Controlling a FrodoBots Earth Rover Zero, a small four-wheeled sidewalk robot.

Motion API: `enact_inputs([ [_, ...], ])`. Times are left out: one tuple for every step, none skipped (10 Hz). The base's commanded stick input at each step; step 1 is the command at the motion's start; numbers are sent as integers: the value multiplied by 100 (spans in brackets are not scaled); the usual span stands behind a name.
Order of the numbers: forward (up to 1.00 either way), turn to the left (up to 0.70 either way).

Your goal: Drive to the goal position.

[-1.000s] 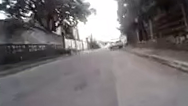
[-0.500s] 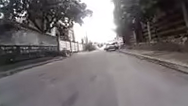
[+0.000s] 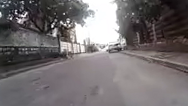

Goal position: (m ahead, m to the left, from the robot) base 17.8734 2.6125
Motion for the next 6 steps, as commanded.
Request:
enact_inputs([
  [100, -40],
  [100, -40],
  [100, -20],
  [100, 0],
  [100, 0],
  [100, 0],
])
